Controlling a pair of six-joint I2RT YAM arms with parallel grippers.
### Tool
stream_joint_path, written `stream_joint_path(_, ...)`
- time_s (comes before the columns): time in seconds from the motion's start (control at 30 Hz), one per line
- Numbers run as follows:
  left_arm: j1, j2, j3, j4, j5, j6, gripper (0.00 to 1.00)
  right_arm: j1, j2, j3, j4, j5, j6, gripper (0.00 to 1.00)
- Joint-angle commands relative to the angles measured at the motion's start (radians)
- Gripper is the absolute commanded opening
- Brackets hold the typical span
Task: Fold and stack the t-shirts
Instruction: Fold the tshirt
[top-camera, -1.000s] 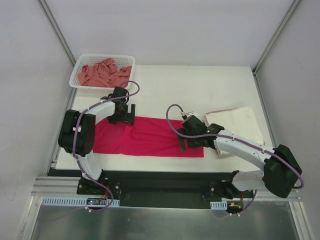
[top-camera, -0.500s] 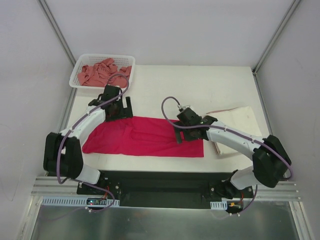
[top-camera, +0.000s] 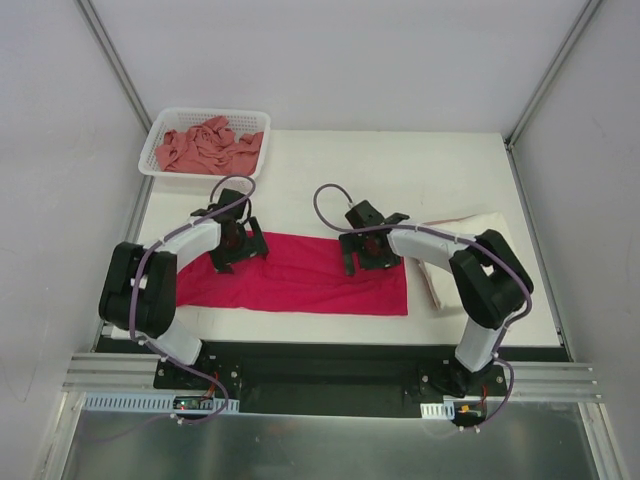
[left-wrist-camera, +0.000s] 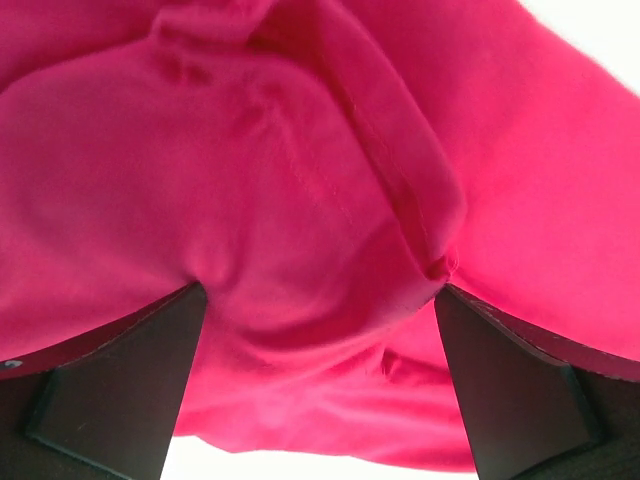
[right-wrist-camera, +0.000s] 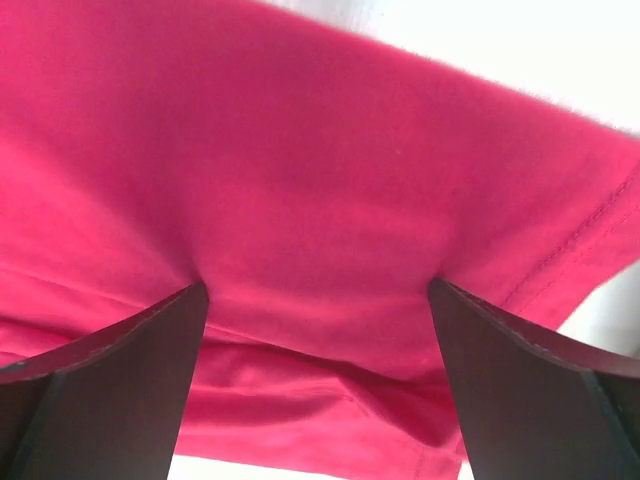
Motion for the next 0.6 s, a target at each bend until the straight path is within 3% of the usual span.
stream_joint_path(0.0, -0.02, 0.123, 0.099, 0.008, 0.017, -0.052, 0.99, 0.014, -0.085, -0.101, 0.024, -0.113, 0.06, 0.97)
stream_joint_path(0.33, -0.196, 0.424, 0.45, 0.005, 0.108, 0.02, 0.99, 0.195, -0.306, -0.35, -0.002, -0.213, 0.108, 0.97)
stream_joint_path(0.57, -0.296, 0.714, 0.827, -0.024, 0.273, 0.132, 0.99, 0.308, -0.316, -0.33, 0.004, -0.308, 0.108, 0.97)
